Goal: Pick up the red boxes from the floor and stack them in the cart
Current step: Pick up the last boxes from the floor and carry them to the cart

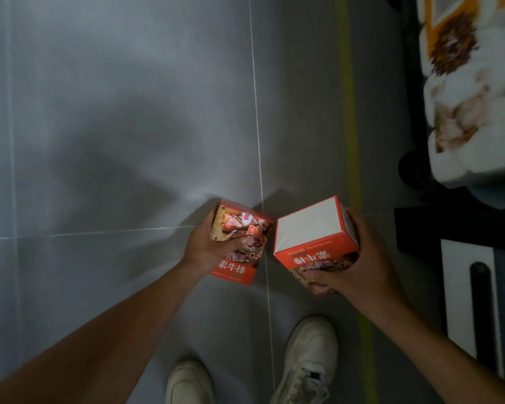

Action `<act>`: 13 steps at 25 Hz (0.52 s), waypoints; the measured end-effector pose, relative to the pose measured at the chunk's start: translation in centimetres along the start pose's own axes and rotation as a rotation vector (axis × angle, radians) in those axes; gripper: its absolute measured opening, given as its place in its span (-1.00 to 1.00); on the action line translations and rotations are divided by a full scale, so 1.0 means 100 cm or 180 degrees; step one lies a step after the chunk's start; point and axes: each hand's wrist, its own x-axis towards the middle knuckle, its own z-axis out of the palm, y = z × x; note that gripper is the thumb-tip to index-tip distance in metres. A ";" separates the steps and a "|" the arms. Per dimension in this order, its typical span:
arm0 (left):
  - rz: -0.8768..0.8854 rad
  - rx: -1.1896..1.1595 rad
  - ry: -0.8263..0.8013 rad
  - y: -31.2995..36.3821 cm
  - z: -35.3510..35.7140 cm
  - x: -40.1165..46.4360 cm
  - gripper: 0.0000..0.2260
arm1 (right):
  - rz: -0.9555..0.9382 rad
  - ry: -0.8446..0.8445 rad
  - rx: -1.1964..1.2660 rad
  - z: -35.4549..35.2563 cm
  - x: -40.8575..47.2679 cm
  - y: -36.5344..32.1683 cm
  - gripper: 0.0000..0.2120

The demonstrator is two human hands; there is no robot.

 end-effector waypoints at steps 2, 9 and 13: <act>0.0092 0.0099 0.0141 0.008 -0.007 -0.016 -0.19 | 0.0018 -0.0065 0.0064 -0.011 -0.012 -0.016 0.19; 0.0401 0.0254 0.0449 0.101 -0.082 -0.113 -0.17 | -0.0233 0.0212 0.0268 -0.082 -0.073 -0.128 0.24; 0.0809 0.0089 0.0509 0.202 -0.143 -0.187 -0.16 | -0.0373 0.0176 0.0510 -0.141 -0.115 -0.229 0.26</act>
